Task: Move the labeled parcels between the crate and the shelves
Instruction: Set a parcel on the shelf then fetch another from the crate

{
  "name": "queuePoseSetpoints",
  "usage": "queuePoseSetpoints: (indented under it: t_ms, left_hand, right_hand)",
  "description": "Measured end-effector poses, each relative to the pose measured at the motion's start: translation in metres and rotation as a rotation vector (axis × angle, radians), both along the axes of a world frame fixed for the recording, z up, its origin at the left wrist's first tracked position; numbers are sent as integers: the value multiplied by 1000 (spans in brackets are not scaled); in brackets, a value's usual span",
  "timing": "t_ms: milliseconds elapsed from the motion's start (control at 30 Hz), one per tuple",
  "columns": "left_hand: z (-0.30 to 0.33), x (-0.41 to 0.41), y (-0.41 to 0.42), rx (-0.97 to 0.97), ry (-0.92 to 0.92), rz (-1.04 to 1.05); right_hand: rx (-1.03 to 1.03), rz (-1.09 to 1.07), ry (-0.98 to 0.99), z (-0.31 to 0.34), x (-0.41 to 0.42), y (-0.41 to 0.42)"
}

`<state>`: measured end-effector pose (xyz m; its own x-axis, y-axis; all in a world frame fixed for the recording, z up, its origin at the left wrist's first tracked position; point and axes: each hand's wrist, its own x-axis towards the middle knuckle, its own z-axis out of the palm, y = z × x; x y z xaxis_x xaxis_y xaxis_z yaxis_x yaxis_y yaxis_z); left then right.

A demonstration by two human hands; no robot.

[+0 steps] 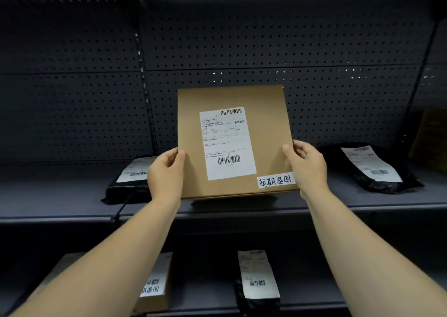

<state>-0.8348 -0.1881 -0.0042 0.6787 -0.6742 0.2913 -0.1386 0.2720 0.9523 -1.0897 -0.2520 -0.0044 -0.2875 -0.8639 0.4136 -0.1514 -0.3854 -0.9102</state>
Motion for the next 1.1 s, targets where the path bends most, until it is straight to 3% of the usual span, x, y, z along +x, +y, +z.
queuePoseSetpoints:
  t_ms: [667, 1100]
  left_hand:
    - [-8, -9, 30, -102, 2, -48]
    - [9, -72, 51, -177, -13, -145]
  right_hand:
    - [-107, 9, -54, -10, -15, 37]
    - [-147, -70, -104, 2, -78, 83]
